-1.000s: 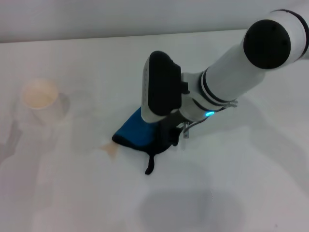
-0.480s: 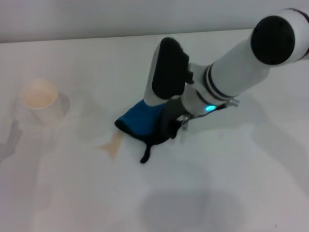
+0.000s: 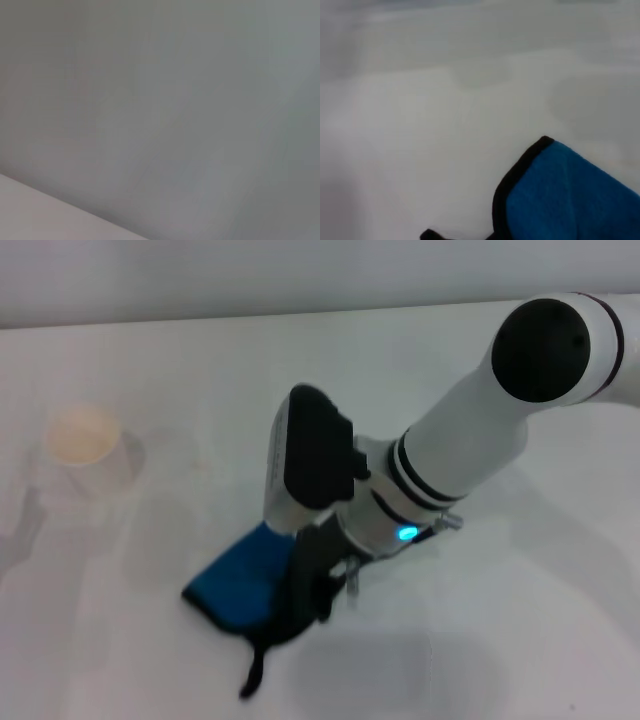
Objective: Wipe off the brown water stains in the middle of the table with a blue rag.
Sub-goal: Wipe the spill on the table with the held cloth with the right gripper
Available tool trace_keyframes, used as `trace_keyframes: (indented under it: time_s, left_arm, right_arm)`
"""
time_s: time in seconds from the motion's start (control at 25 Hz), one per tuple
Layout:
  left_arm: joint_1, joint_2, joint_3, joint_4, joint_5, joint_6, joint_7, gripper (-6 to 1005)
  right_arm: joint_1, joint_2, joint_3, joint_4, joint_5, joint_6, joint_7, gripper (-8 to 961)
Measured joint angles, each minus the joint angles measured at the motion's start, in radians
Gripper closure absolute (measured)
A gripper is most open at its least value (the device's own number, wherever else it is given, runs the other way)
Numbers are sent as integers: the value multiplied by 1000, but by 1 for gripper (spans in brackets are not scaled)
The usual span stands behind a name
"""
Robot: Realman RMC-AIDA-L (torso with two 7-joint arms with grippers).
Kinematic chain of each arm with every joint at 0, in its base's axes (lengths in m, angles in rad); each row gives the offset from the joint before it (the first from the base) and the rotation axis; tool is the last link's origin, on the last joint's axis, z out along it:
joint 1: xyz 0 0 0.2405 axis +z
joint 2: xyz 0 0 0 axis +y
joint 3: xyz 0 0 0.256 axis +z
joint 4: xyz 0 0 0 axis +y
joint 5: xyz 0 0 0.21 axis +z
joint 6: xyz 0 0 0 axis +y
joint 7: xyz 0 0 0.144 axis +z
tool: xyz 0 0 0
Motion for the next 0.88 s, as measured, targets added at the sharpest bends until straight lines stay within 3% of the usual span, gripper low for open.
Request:
trace_keyframes:
  time_s: [0.24, 0.88]
  left_arm:
    - [0, 0, 0, 0, 3, 0, 0, 106]
    - [7, 0, 2, 0, 6, -1, 0, 106]
  right_arm:
    - [6, 0, -29, 14, 75, 45, -55, 918]
    - [-13, 0, -16, 117, 105, -219, -10, 921]
